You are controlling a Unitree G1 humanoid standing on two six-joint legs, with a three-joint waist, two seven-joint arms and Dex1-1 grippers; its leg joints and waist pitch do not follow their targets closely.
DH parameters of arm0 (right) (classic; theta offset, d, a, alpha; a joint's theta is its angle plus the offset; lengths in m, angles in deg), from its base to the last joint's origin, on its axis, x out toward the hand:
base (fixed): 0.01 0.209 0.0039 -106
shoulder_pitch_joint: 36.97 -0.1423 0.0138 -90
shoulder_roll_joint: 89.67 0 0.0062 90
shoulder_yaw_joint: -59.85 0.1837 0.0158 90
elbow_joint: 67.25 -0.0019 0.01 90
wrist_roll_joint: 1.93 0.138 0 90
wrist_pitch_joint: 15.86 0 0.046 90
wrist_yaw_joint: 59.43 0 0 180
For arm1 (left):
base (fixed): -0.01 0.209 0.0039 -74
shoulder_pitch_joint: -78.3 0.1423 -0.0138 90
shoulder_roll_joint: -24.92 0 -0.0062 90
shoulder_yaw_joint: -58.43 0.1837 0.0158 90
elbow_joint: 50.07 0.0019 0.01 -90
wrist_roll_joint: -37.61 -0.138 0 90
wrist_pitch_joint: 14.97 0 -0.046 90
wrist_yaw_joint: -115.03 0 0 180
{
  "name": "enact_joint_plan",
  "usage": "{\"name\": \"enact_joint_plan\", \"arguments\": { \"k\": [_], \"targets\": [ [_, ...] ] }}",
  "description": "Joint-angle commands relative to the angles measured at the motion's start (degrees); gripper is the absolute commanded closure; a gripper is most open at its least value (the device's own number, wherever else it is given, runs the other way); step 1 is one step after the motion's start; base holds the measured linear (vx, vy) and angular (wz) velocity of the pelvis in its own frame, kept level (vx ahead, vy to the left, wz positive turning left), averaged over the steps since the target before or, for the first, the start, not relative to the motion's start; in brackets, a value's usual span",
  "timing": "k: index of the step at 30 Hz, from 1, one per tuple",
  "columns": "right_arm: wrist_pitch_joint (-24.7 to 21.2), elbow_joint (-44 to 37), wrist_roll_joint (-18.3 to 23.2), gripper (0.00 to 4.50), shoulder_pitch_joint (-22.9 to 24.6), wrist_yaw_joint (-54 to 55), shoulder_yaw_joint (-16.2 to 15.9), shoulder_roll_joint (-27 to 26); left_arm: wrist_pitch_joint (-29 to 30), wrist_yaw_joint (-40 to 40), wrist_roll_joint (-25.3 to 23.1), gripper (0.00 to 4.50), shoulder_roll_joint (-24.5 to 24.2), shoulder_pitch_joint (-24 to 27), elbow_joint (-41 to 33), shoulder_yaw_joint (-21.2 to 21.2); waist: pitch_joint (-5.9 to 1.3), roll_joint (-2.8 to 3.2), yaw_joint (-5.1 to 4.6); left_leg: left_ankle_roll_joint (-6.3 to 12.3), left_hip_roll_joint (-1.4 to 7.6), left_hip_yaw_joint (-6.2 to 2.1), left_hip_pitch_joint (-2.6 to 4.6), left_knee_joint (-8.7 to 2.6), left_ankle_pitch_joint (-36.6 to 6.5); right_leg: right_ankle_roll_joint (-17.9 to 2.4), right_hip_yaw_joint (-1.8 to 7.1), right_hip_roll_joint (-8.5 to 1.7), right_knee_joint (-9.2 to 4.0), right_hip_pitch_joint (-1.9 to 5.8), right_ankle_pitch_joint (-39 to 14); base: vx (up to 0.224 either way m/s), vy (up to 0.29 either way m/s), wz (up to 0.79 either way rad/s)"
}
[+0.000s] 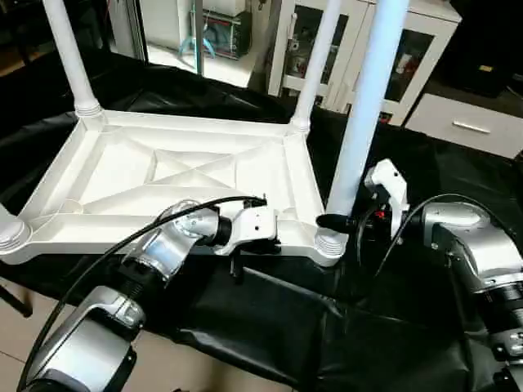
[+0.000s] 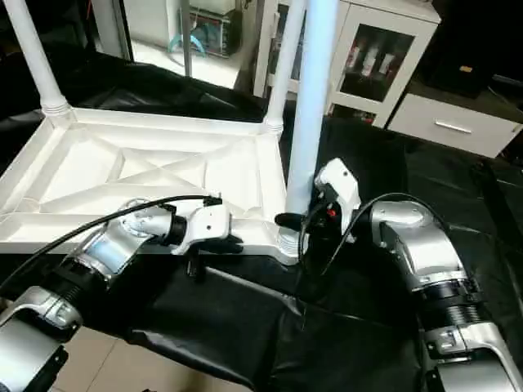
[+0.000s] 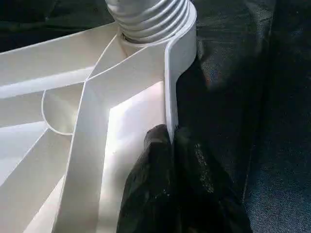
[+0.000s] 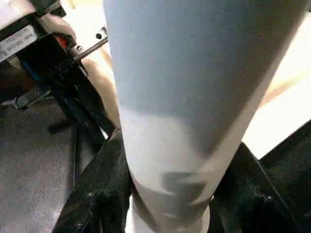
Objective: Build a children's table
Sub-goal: Rotate table base
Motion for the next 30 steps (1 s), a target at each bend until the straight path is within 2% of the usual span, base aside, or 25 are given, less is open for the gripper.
{"name": "enact_joint_plan", "arguments": {
  "k": [1, 4, 7, 10, 19, 22, 25, 27, 29, 30],
  "targets": [
    [-2.5, 5.1, -0.4, 2.66, 3.7, 0.0, -3.0, -1.7, 0.0, -1.8, -0.2, 4.5, -0.4, -1.1, -2.1, -2.1, -2.95, 0.73, 0.4, 0.38, 4.66, -2.24, 0.64, -4.59, -10.9, -14.3, 3.87, -5.25, -3.48, 2.32, -9.5, 0.0, 0.0, 0.0],
    [-2.1, 7.5, -0.2, 2.66, 4.4, 1.9, -1.6, -2.5, 0.1, -1.7, -0.2, 4.5, -0.4, -1.1, -2.2, -2.1, -2.87, 0.85, 0.29, 0.09, 4.71, -2.21, 0.75, -4.69, -11.6, -14.3, 3.9, -5.24, -3.61, 2.15, -9.9, 0.0, 0.0, 0.0],
    [-0.8, 12.4, 0.1, 2.66, 6.2, 6.9, 2.4, -4.8, 0.1, -1.7, -0.2, 4.5, -0.4, -1.0, -2.2, -2.1, -2.78, 0.93, 0.17, -0.88, 4.72, -2.33, 0.78, -4.85, -13.8, -13.9, 3.89, -5.35, -3.95, 2.03, -12.3, 0.0, 0.0, 0.0],
    [-1.0, 13.5, 0.6, 2.66, 7.8, 8.2, 3.9, -5.6, 0.1, -1.6, -0.2, 4.5, -0.4, -0.9, -2.3, -2.0, -2.79, 0.84, 0.08, -1.5, 4.7, -2.42, 0.84, -5.0, -15.3, -13.2, 3.84, -5.23, -4.1, 2.01, -13.6, 0.0, 0.0, 0.0],
    [-0.7, 12.7, 0.9, 2.66, 14.1, 9.3, 5.3, -6.1, 0.4, -1.5, -0.3, 4.5, -0.5, -0.5, -2.8, -2.1, -2.89, 0.88, 0.18, -1.9, 4.79, -2.5, 0.93, -5.2, -16.2, -12.6, 3.79, -5.18, -4.21, 1.92, -13.4, 0.0, 0.0, 0.0],
    [0.0, 10.8, 1.3, 2.66, 16.9, 10.2, 6.4, -6.7, 0.4, -1.7, -0.3, 4.5, -0.5, -0.4, -2.9, -2.1, -3.04, 0.78, 0.64, -1.8, 4.77, -2.35, 0.98, -5.23, -15.0, -12.7, 3.86, -5.21, -4.08, 2.04, -10.6, 0.0, 0.0, 0.0],
    [0.6, 8.5, 2.4, 2.66, 19.5, 11.1, 7.4, -7.3, 0.5, -1.9, -0.4, 4.5, -0.3, -0.5, -2.9, -2.2, -3.01, 0.84, 0.87, -2.13, 4.91, -2.42, 1.15, -5.44, -15.8, -12.4, 3.81, -5.21, -4.19, 2.02, -10.5, 0.0, 0.0, 0.0],
    [2.7, 5.8, 3.7, 2.66, 23.0, 12.7, 9.0, -9.1, 0.5, -2.2, -0.5, 4.5, 0.0, -0.5, -2.8, -2.2, -2.79, 0.85, 0.79, -2.89, 4.89, -2.63, 1.29, -5.74, -19.7, -11.5, 3.76, -5.25, -4.72, 1.92, -14.7, 0.0, 0.0, 0.0],
    [4.4, 5.0, 4.3, 2.66, 24.5, 13.6, 10.1, -10.3, 0.5, -2.5, -0.6, 4.5, 0.1, -0.6, -2.8, -2.2, -2.63, 0.86, 0.83, -3.1, 4.89, -2.78, 1.35, -5.85, -21.7, -10.5, 3.79, -5.38, -5.08, 1.75, -17.4, 0.0, 0.0, 0.0],
    [5.9, 4.4, 4.3, 2.66, 25.3, 14.2, 10.6, -11.0, 0.5, -2.7, -0.6, 4.5, 0.2, -0.6, -2.7, -2.3, -2.57, 0.79, 0.61, -3.2, 4.87, -3.07, 1.42, -5.99, -24.0, -9.3, 3.75, -5.51, -5.56, 1.68, -21.6, 0.0, 0.0, 0.0]
  ]
}}
